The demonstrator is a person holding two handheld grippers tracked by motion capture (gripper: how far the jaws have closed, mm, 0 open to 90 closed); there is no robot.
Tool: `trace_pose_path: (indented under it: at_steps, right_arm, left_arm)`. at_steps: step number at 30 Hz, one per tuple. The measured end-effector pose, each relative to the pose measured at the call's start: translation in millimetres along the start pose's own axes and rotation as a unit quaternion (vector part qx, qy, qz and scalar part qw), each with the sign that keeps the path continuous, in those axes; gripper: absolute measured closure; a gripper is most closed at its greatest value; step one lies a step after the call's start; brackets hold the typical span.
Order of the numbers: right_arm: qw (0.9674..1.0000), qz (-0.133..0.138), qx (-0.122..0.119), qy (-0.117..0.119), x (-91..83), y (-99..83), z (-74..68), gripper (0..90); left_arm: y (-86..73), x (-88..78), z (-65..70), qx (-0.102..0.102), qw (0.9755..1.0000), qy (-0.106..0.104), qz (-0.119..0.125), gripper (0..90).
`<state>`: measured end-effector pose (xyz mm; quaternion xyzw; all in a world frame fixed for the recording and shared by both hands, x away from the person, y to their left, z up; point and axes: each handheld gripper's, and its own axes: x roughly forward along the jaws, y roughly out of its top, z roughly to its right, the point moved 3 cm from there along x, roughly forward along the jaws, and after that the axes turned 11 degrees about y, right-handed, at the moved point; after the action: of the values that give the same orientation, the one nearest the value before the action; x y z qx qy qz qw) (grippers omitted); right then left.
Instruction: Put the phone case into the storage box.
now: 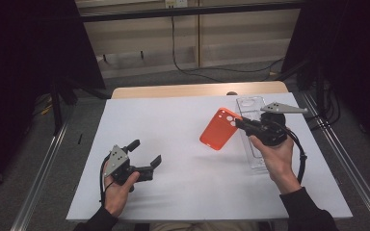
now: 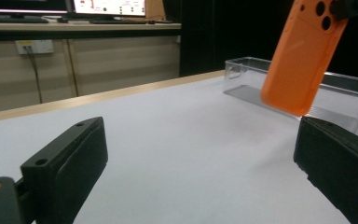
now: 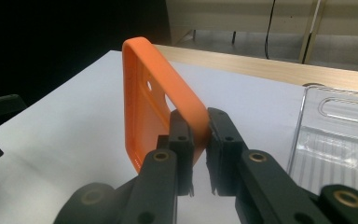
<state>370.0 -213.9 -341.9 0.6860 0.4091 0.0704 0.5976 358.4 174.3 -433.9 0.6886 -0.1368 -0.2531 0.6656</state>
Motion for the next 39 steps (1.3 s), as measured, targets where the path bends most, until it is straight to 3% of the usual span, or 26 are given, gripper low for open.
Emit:
trace_pose_path:
  at_steps: [3,15,18,25,33,39]
  right_arm:
    - [1.0000,0.000,0.000,-0.002,-0.8,0.8,1.9,81.5]
    - [0.9998,0.006,-0.009,-0.015,-4.8,10.5,9.8,81.5]
    - [0.9997,0.007,-0.011,-0.021,-6.1,13.2,13.0,81.5]
    - [0.9994,0.011,-0.013,-0.031,-9.2,20.4,20.4,81.5]
    - [0.9989,0.016,-0.016,-0.041,-15.2,28.8,27.4,81.5]
    - [0.9984,0.020,-0.018,-0.050,-20.2,35.1,32.6,81.5]
  left_arm:
    - [-3.2,-7.2,-7.5,-0.004,0.9998,0.021,0.000,2.8]
    - [-10.2,-27.8,-18.0,0.002,0.9990,0.044,-0.012,3.2]
    - [-13.4,-32.4,-20.5,0.001,0.9980,0.060,-0.019,3.6]
    - [-11.9,-32.5,-17.6,-0.007,0.9983,0.057,-0.011,3.6]
    - [-11.6,-31.7,-15.7,0.000,0.9983,0.057,-0.014,3.6]
    - [-10.6,-32.3,-17.4,-0.003,0.9976,0.070,-0.005,3.6]
